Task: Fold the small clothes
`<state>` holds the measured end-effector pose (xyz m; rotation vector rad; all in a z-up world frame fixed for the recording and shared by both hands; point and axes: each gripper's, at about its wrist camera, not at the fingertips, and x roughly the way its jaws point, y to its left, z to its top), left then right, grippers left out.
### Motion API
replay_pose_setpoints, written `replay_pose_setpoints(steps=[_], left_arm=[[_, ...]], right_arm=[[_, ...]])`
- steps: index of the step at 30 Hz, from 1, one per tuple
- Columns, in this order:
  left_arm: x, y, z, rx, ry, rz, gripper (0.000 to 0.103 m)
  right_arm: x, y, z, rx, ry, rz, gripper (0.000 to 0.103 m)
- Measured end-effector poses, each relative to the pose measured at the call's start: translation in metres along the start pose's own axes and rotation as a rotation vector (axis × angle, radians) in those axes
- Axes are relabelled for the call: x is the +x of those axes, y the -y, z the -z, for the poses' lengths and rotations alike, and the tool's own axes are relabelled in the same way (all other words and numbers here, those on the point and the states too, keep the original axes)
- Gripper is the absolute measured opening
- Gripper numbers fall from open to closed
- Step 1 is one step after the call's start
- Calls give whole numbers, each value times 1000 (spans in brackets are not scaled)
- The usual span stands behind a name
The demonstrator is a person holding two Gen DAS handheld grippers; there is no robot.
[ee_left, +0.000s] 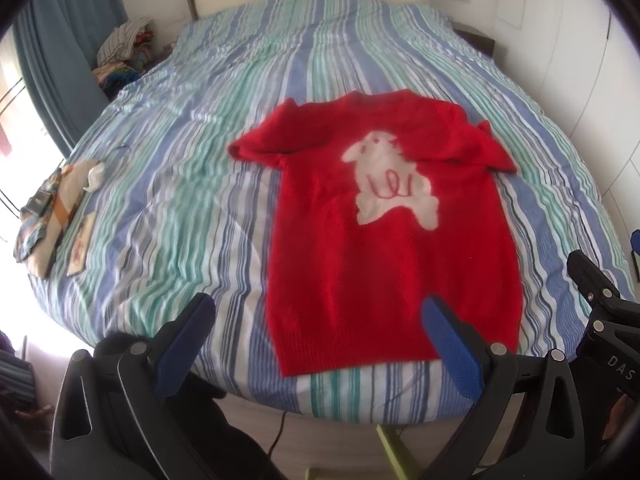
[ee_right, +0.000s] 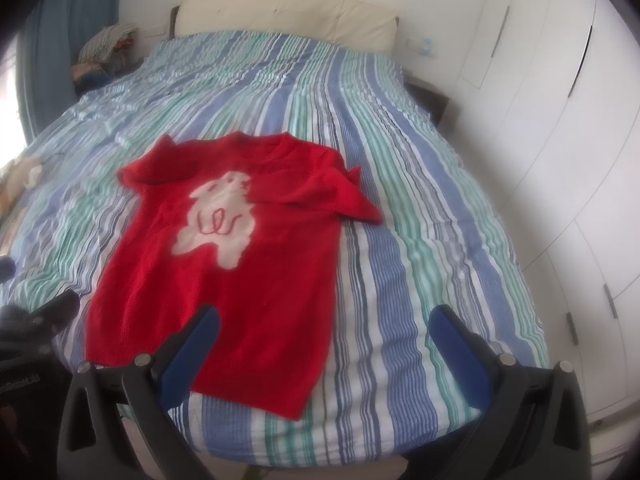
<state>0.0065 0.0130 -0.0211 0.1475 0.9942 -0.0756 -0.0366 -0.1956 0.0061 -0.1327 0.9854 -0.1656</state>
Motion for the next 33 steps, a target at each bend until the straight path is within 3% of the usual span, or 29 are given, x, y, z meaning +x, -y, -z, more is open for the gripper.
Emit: replay_pose_setpoints(steps=[33], left_arm=[[4,0,2,14,3,-2,103]], right_arm=[[-6,3,-1,13,7,-3,103]])
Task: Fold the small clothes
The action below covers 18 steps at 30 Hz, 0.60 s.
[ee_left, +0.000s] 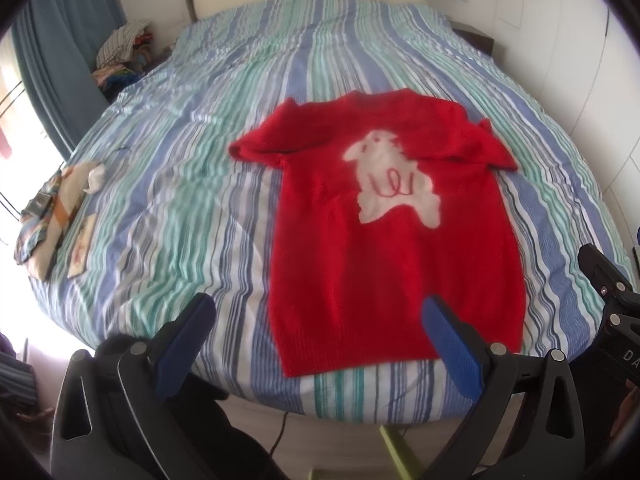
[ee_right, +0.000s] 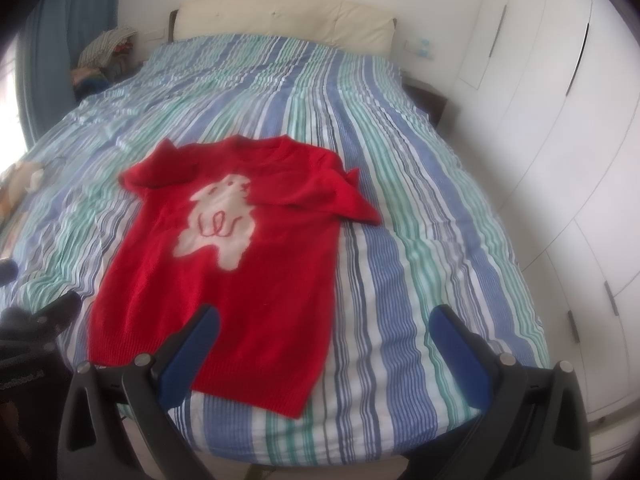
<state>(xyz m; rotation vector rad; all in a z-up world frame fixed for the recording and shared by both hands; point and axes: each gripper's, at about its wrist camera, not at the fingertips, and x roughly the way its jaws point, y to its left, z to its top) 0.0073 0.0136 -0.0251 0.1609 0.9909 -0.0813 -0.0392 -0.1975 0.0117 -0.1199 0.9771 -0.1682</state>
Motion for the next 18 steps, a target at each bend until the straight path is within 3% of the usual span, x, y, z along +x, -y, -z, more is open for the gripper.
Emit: replay_pose_setpoints(steps=[4,8,11,14,18], left_arm=[[19,-16,3,-17,-38,75,103],[63,-39,19,-38,-118,126,103],[108,-49,37,-52,-217,126,102],[143,-54,50,-110,-302,197,102],[151,-48,53,-119,-291,236,98]], right_arm=[[1,5,1,2,10,1,103],[22,24,16,17,-5,-42,103],[53,37,39,20,-61,-119,103],[89,45,67,60,-177,-216,103],[122,40,88,119,-252,-381,99]])
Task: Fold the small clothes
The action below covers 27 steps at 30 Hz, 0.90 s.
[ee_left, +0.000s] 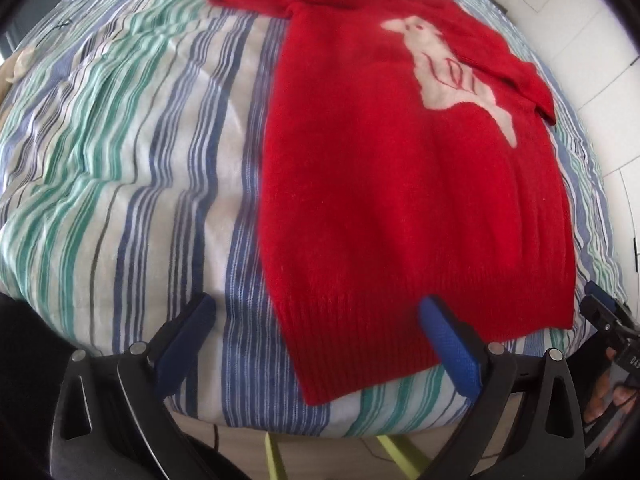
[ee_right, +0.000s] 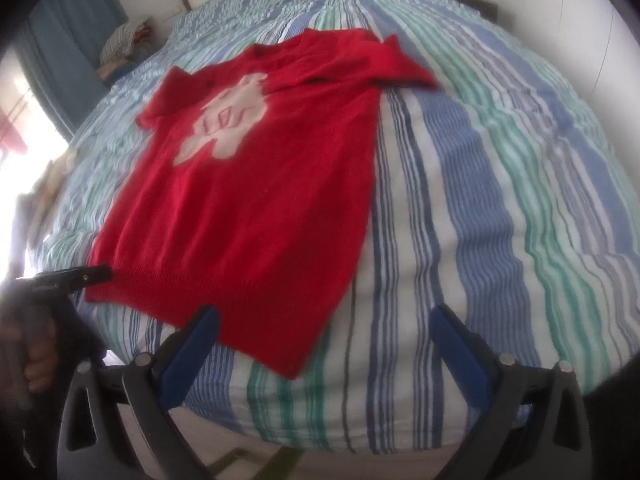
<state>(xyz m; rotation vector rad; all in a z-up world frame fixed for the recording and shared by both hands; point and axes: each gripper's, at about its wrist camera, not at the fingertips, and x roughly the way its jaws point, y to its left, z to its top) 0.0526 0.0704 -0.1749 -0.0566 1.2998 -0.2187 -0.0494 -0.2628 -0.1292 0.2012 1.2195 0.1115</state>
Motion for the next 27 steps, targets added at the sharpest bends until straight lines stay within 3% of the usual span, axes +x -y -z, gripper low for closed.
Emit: replay_pose_setpoints(steps=[1,2,3,4,5,6,7,11,15,19,22,25,27], left_arm=[[-1,3,1,8,5,3,95],[-2,6,2,15,5,3,77],[-3,8,3,22,-3,3,52],[-4,9,4,26,-16,17,38],[-3,10,6,26,-32,31,13],[-3,9,6,19,-43,39,7],[-6,9,5,9,-38,40,7],[-30,6,7,6,-13,70,5],[-57,7,10,42,3,64,5],[-65,7,23,60,-12,35,5],[-37,13,29,90,-39,-52,5],[1,19,31,113,-89,-122,5],[1,26,32,147,-74,-167,12]], right_arm=[[9,1,2,25,-19,-38,96],[19,3,2,51,-37,-84,89],[28,5,3,73,-56,-124,80],[36,6,4,93,-77,-146,73],[42,5,4,97,-96,-152,53],[45,3,5,82,-104,-153,23],[45,1,5,64,-106,-147,5],[22,1,-1,29,-83,-99,4],[-18,-3,-6,-55,-65,-21,3],[-37,0,2,-59,-97,-4,3],[-28,-5,13,-72,-136,17,3],[15,0,24,-57,-205,58,3],[35,5,28,-48,-240,66,3]])
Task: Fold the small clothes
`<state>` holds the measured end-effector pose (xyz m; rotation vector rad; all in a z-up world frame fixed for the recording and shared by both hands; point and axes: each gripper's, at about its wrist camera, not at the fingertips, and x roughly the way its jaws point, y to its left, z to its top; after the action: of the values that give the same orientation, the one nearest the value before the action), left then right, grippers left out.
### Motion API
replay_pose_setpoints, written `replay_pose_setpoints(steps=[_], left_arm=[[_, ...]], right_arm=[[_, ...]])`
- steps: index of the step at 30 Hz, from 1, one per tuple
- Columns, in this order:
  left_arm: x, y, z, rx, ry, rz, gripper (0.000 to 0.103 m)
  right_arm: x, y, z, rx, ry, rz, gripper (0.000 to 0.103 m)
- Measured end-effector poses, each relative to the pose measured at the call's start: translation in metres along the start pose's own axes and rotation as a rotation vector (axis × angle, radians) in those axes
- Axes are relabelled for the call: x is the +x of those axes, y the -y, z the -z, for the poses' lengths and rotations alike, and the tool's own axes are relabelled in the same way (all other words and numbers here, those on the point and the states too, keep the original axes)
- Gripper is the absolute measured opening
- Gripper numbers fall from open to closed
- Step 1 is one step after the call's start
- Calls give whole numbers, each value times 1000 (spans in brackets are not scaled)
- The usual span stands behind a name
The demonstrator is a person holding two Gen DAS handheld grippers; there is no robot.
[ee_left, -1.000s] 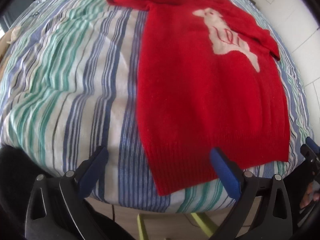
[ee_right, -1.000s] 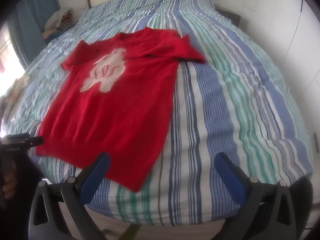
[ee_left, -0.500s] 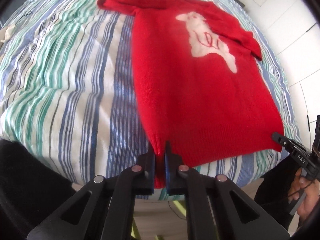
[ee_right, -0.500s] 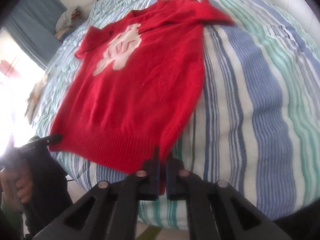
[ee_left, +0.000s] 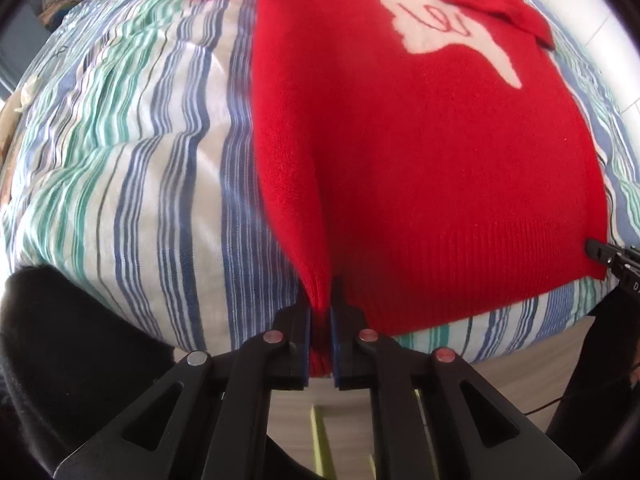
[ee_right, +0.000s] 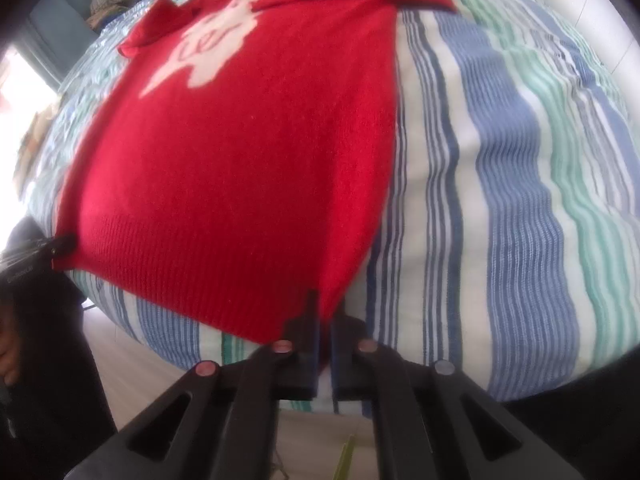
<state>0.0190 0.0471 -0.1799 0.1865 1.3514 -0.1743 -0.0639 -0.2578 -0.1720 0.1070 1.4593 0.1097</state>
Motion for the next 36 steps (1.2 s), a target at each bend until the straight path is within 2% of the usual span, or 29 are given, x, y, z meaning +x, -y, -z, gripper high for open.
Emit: replay_pose_setpoints(steps=[1,2,3,4,5,7,10,12,15,19,22,23,24,25,26,27,29,32,34,36], left_arm=[[-3,1,-1,7,7,-14,14],[-5,1,-1,5,6,-25,31],[-7,-2,-2,-5,1,-30,56],[-12,-7,-3,-23,1,-25,67],[-19,-15,-2,-45,11,-10,73],[-38,-31,-3,-76,38,11,73],[-72,-53,-11,-125,135,-16,78],[-88,-65,-26,-167,203,-22,82],[-98,-69,-44,-222,258,9,82],[-100,-51,-49,-256,265,77,82],[-94,-45,-40,-254,238,90,82],[-90,-43,-38,-248,222,76,82],[-89,-44,-33,-243,208,60,82],[-89,-46,-29,-239,200,44,82],[-87,-50,-26,-239,198,30,82],[-85,-54,-24,-243,195,19,82],[-80,-63,-19,-259,182,9,82],[-73,-70,-18,-296,162,28,82],[-70,-67,-21,-312,154,49,82],[-69,-58,-28,-311,151,73,82]], right_arm=[[-1,1,-1,14,9,-7,4],[-6,2,-3,20,23,-18,6],[-12,4,-5,20,31,-30,20],[-18,7,-6,15,24,-28,31],[-26,11,-9,10,16,-26,52],[-52,23,-18,-11,46,-11,54],[-102,34,-53,-115,167,99,56],[-128,31,-90,-217,273,187,72],[-125,4,-153,-412,386,213,79],[-48,-54,-226,-607,345,127,78],[23,-83,-258,-597,283,136,76],[42,-86,-265,-584,259,140,70],[55,-85,-271,-562,240,134,51],[59,-79,-276,-516,239,114,40],[52,-67,-279,-455,259,100,13],[38,-51,-282,-387,293,87,7],[-2,-3,-280,-245,381,61,7],[-65,94,-263,-19,485,103,7],[-100,164,-241,138,535,171,7],[-120,225,-218,262,545,261,7]])
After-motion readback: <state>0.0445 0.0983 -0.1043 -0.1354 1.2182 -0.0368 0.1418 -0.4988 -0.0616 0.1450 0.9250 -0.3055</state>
